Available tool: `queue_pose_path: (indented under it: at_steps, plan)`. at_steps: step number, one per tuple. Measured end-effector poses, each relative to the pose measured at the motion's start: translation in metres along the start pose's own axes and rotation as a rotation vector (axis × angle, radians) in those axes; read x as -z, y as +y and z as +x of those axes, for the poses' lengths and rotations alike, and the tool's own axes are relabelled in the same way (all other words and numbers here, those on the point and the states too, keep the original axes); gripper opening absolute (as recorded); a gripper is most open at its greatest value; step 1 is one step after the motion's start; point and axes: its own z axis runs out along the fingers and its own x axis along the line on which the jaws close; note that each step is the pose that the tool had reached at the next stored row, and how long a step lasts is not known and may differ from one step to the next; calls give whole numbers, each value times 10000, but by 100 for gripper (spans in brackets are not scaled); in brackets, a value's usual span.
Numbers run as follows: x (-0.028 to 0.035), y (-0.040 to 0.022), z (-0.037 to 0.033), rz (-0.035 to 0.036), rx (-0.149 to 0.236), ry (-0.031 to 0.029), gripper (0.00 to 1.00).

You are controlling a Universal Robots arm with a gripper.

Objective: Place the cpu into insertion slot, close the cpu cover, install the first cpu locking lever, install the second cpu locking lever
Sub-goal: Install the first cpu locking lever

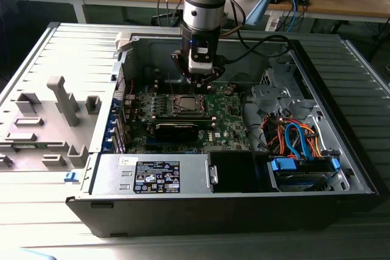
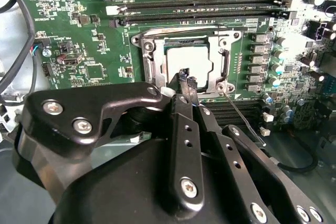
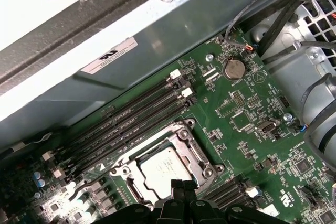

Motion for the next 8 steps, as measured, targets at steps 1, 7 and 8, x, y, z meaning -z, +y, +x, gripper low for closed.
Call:
queue_pose_path:
  at_steps: [1, 7, 8]
  plan:
    - [0, 0, 0, 0, 16, 0, 11]
    - [0, 0, 0, -1, 138, -5, 11]
    - [0, 0, 0, -1, 153, -5, 11]
